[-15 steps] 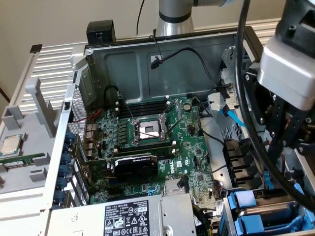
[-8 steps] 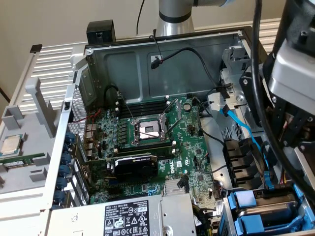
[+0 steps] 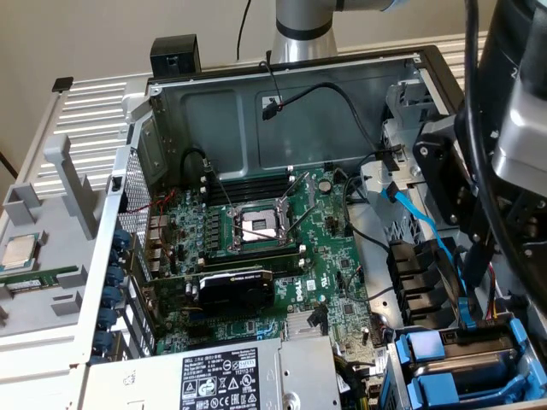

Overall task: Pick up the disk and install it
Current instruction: 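Insert the second disk wire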

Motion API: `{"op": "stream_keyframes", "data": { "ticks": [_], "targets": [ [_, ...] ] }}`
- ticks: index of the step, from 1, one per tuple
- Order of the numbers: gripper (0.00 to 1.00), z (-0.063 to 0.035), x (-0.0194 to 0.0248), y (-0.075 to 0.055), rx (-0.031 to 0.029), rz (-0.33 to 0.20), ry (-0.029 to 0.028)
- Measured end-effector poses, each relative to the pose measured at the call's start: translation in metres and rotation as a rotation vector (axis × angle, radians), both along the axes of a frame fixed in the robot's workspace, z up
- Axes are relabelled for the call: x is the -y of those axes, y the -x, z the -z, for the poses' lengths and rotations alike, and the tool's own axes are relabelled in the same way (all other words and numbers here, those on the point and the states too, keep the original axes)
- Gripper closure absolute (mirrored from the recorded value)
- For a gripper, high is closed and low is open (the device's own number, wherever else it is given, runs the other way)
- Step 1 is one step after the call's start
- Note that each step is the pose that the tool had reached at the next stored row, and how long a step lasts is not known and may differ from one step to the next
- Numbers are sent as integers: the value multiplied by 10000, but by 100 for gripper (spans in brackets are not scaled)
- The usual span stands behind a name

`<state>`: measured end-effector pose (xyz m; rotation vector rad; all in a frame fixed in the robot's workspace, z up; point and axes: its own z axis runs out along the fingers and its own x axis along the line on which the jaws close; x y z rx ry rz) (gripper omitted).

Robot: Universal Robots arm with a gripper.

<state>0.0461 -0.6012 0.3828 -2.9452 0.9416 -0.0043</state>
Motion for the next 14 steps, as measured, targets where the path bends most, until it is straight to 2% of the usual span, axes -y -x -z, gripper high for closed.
{"op": "stream_keyframes", "data": {
  "ticks": [14],
  "targets": [
    [89, 0, 0, -25, 0, -2148, 0]
  ]
}}
